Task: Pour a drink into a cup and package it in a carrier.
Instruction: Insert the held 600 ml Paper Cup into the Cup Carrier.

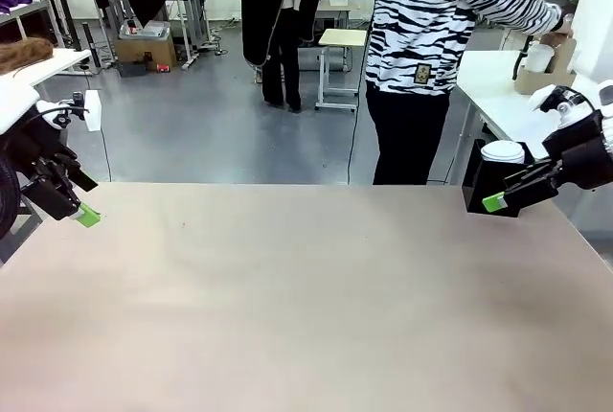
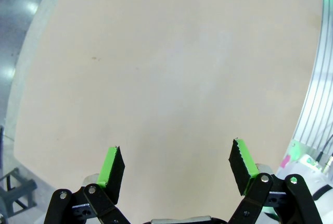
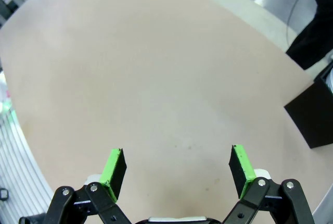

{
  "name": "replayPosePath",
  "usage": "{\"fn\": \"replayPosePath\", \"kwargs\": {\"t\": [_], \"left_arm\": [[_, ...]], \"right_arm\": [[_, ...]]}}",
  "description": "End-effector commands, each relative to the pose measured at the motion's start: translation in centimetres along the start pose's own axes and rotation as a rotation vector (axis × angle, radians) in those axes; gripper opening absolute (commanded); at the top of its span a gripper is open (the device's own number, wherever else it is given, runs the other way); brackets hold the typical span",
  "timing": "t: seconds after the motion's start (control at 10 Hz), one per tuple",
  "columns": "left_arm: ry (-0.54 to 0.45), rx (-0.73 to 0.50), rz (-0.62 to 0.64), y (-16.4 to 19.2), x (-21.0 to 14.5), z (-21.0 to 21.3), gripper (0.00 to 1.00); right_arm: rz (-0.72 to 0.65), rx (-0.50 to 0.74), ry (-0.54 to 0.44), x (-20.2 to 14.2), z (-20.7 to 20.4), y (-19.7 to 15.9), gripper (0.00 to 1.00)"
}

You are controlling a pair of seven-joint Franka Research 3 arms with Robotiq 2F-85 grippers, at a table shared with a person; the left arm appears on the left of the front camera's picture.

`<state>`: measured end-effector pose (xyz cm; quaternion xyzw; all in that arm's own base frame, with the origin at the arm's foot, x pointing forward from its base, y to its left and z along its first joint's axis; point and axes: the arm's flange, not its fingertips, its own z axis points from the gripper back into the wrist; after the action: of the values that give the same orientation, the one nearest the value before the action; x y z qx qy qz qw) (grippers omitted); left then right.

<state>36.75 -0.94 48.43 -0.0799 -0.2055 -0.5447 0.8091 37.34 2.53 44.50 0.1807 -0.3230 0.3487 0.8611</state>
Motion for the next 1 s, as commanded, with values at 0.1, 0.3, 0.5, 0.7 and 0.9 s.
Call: {"fn": "replayPosePath", "kwargs": {"t": [0.1,0.3,0.5,0.7,0.9], "left_arm": [[-0.014,0.004,0.013,0.05,0.13,0.04,1.0],[-0.014,0.004,0.013,0.05,0.13,0.04,1.0],[-0.014,0.004,0.013,0.05,0.13,0.04,1.0],[-0.014,0.004,0.013,0.05,0.13,0.04,1.0],[-0.014,0.004,0.013,0.05,0.13,0.04,1.0]], "right_arm": [[0.014,0.017,-0.034,-0.17,-0.21,-0.32,1.0],[0.014,0.017,-0.034,-0.17,-0.21,-0.32,1.0],[0.014,0.017,-0.034,-0.17,-0.21,-0.32,1.0],[0.014,0.017,-0.034,-0.17,-0.21,-0.32,1.0],[0.014,0.017,-0.034,-0.17,-0.21,-0.32,1.0]]}}
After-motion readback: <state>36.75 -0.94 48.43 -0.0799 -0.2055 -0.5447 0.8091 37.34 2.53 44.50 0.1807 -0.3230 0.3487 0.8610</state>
